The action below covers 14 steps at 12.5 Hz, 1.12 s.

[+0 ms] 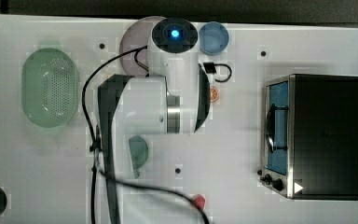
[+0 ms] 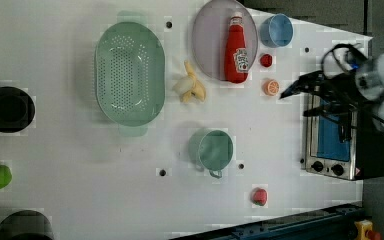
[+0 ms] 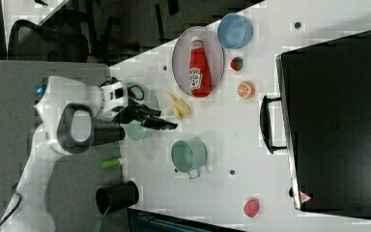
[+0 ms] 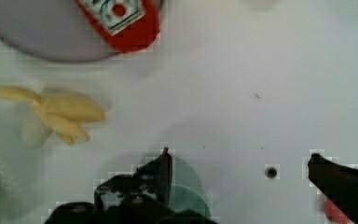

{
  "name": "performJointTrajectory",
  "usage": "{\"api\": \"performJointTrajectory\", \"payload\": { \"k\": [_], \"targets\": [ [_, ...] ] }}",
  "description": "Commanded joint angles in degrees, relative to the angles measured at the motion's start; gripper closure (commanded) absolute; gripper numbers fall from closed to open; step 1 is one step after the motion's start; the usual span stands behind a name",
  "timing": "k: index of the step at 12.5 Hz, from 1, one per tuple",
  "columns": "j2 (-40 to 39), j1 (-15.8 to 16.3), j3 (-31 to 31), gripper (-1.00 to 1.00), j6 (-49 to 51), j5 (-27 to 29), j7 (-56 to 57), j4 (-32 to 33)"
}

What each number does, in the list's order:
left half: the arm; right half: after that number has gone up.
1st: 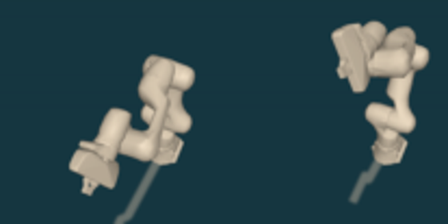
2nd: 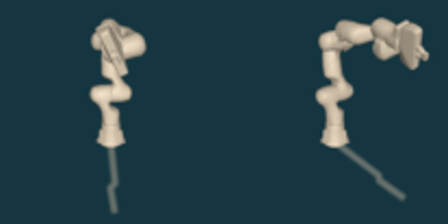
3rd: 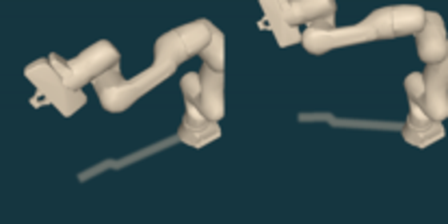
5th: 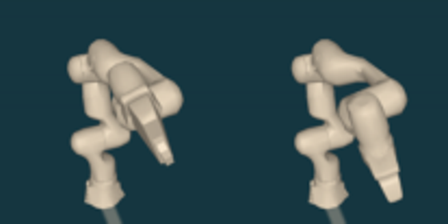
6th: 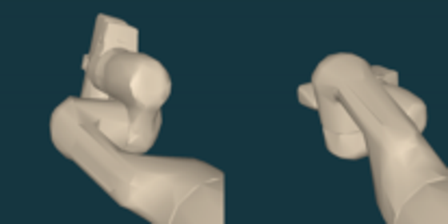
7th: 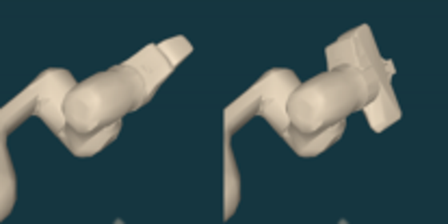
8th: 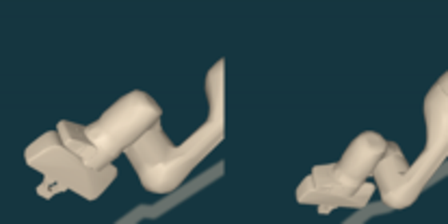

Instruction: Pick ketchup from plate and place it on table.

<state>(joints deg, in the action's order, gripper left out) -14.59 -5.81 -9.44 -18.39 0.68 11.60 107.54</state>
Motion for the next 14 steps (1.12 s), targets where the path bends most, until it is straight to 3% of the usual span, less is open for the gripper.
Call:
{"api": "performJointTrajectory", "payload": {
  "k": [1, 5, 10, 14],
  "targets": [
    [-2.65, -0.41, 0.13, -1.00, -3.39, -0.31, 11.86, -5.75],
    [-11.37, 1.05, 0.08, -1.00, -6.55, -2.51, 19.65, -11.41],
    [-21.14, 3.10, 0.10, -1.00, -17.79, -10.07, 22.03, -16.82],
    [-27.72, 3.27, 0.11, -1.00, -23.19, -10.29, 22.01, -18.90]
  ]
}}
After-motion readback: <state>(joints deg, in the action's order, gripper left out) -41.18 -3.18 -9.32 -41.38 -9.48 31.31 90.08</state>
